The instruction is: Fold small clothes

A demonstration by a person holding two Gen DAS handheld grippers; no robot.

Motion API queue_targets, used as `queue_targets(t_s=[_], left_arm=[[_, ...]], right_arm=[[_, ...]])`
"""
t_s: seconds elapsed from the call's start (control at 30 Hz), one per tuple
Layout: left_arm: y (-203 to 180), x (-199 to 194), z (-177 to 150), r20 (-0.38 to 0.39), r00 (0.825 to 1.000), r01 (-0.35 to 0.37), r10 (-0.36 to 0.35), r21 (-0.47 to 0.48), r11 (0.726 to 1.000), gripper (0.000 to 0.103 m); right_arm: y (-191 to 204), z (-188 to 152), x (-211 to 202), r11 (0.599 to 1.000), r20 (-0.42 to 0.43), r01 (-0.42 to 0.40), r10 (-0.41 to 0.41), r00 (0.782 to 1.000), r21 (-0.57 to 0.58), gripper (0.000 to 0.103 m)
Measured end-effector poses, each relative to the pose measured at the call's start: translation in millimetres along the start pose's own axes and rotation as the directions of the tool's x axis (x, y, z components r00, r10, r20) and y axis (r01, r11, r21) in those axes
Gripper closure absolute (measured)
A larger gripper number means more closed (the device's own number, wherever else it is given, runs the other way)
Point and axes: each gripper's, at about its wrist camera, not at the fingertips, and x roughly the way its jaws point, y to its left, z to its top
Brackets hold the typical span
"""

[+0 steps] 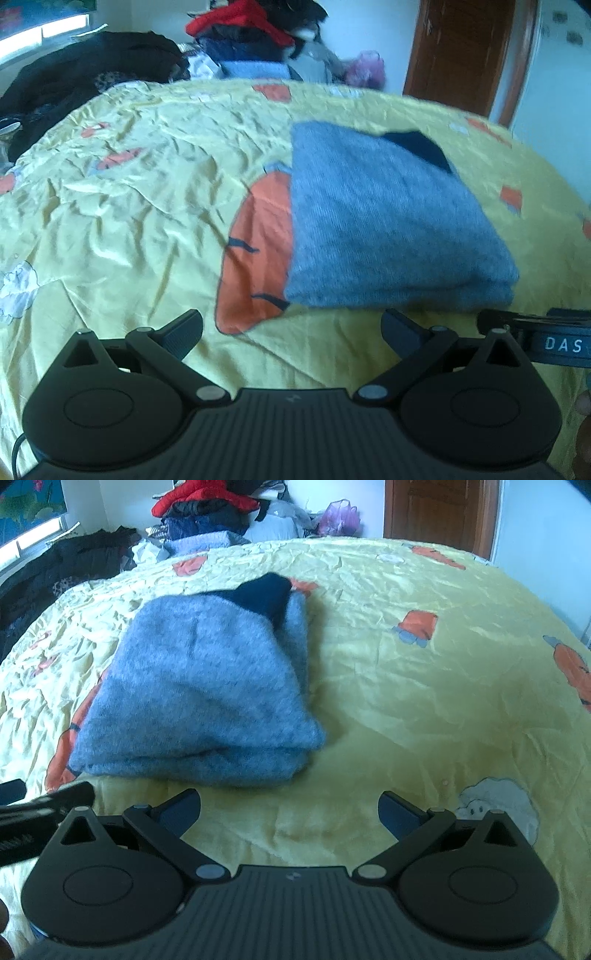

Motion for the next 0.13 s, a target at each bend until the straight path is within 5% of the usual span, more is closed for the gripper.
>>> queue_targets(t_s=[0.13], left_arm=[[4.8,-0.6,9.3,0.023,1.000,-0.009,0.008,0.041,0.999,0.000]], right_arm=[[-18.4,11.0,-5.6,0.999,0.049,0.007,-0.009,0.999,0.037,0.000]])
